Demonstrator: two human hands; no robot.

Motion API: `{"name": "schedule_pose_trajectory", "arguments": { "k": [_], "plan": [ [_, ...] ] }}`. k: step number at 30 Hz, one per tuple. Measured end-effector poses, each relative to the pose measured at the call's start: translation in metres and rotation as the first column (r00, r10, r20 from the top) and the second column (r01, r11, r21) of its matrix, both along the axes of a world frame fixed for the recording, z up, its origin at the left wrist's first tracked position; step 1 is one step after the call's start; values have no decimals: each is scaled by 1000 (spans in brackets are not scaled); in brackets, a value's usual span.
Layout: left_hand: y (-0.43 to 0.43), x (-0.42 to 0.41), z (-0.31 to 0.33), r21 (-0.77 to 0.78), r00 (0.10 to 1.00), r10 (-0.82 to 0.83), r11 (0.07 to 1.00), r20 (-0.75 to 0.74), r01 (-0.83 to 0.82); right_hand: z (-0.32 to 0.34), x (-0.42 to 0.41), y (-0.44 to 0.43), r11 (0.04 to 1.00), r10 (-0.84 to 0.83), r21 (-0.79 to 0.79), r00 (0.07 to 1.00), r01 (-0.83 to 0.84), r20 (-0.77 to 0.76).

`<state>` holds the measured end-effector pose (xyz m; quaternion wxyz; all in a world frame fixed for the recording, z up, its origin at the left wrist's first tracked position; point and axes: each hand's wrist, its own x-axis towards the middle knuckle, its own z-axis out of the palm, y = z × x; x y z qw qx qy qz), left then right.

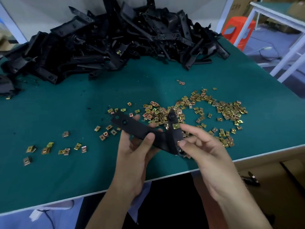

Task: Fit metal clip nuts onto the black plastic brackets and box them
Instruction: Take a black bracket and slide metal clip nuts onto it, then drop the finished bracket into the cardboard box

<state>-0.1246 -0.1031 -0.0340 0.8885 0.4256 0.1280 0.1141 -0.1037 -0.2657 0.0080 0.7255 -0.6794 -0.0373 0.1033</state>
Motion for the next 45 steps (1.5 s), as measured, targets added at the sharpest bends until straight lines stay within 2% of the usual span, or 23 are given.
{"name": "schedule_pose_trajectory", "arguments": {
  "k": [5,8,11,16,19,22,26,32,35,39,42,45],
  "plan": [
    [-58,13,15,70,985,-165,984,46,161,13,-21,-53,964,-253,-38,955,262,153],
    [-110,18,21,130,950,-305,946,60,296,19,-39,-93,880,-429,-109,873,462,234],
    [-165,19,23,183,895,-440,887,64,423,21,-61,-137,750,-596,-152,758,644,267],
    [-249,13,18,286,752,-659,723,11,629,13,-99,-199,502,-767,-270,567,822,301],
    [-280,9,7,380,667,-741,597,-74,706,0,-118,-230,308,-818,-458,478,834,320],
    [-289,9,1,450,641,-744,516,-186,729,-8,-130,-247,220,-845,-534,433,816,314],
    [-283,12,-2,527,668,-702,481,-248,701,-15,-124,-247,258,-846,-516,449,817,289],
    [-244,23,16,566,702,-689,511,-182,648,-16,-76,-204,471,-703,-508,655,721,277],
    [-208,35,30,622,774,-619,556,-133,551,-14,-40,-162,587,-575,-471,749,659,330],
    [-137,56,45,715,917,-395,623,-62,317,-10,15,-91,732,-325,-487,872,477,366],
    [-66,71,50,796,987,-163,595,-17,112,-7,58,-29,794,-123,-528,930,301,346],
    [6,80,46,838,996,89,541,20,-65,-4,99,40,842,63,-525,944,124,324]
  ]
}}
